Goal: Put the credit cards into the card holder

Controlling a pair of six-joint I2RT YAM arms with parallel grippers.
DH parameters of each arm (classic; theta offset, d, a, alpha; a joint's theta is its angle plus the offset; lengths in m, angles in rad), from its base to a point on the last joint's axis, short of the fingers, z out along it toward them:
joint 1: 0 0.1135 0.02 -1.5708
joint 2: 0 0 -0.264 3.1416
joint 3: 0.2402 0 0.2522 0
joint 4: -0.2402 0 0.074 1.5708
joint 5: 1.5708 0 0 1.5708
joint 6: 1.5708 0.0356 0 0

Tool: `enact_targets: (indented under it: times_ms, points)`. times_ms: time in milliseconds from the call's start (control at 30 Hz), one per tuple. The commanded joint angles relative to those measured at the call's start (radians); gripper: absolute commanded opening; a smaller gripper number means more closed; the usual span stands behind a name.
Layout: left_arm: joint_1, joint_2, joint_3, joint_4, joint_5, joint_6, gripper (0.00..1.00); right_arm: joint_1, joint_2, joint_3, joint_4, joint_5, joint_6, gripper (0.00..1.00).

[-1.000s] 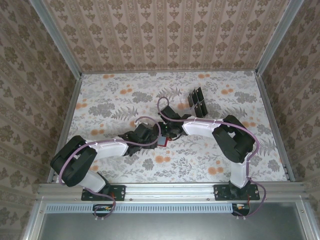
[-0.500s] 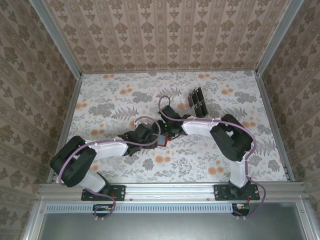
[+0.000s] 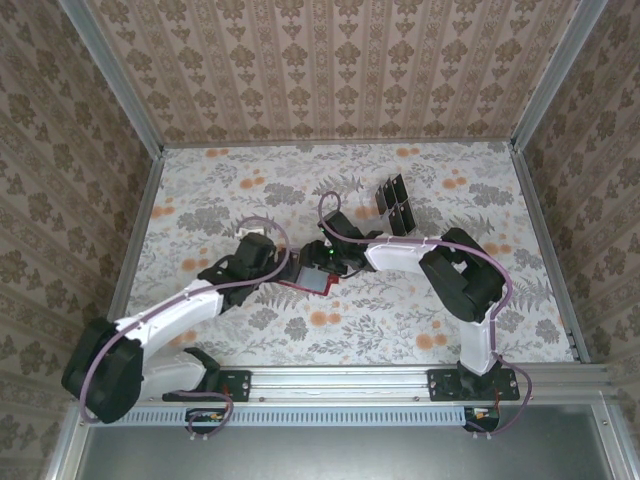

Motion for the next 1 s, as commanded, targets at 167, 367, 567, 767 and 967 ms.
enact_targets:
  times_ms: [167, 367, 567, 767, 967]
  points:
    - [0.09, -0.076, -0.058, -0.064, 0.02, 0.004, 1.0, 0.035, 0.081, 0.163, -0.09, -0.051, -0.013, 0.58]
    - [0.11, -0.099, -0.082, -0.055, 0.032, -0.002, 1.0, 0.062, 0.128, 0.249, -0.134, -0.048, -0.009, 0.58]
    - [0.132, -0.116, -0.099, -0.055, 0.046, -0.003, 1.0, 0.079, 0.205, 0.331, -0.17, -0.044, -0.006, 0.58]
    - [0.152, -0.123, -0.109, -0.054, 0.055, 0.006, 1.0, 0.083, 0.24, 0.354, -0.158, -0.059, -0.012, 0.58]
    - [0.165, -0.088, -0.11, -0.023, 0.075, 0.02, 1.0, 0.073, 0.166, 0.337, -0.116, -0.083, -0.058, 0.59]
